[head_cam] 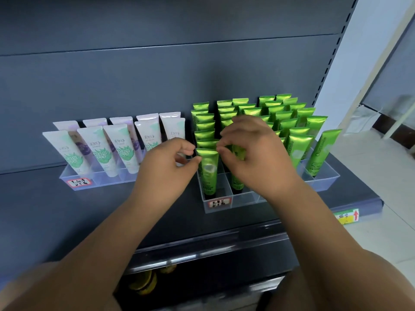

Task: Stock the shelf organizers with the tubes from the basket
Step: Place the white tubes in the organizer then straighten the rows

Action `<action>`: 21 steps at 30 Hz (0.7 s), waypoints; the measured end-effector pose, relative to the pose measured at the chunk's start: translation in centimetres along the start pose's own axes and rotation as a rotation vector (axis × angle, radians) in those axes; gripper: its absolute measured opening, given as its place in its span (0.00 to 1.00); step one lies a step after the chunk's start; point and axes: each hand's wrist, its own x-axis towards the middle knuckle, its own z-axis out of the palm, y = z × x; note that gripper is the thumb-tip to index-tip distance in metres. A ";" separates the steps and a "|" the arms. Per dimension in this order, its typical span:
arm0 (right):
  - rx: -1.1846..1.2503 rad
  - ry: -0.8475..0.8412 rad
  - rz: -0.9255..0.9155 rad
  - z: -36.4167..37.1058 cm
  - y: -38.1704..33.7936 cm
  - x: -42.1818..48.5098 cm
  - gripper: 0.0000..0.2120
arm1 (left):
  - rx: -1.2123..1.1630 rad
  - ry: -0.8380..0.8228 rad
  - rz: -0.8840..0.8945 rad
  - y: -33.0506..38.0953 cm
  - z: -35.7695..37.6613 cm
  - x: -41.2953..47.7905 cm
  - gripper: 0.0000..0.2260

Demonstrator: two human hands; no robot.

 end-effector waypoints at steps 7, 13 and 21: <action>-0.030 -0.100 -0.006 0.6 0.1 0.6 0.04 | -0.075 0.002 0.006 -0.3 0.4 -0.3 0.05; -0.025 -0.119 0.003 0.5 0.4 0.6 0.02 | -0.203 -0.014 -0.026 0.2 0.7 -0.5 0.08; -0.024 -0.121 0.037 0.4 0.9 0.5 0.03 | -0.131 -0.008 0.054 -0.3 1.0 -0.4 0.04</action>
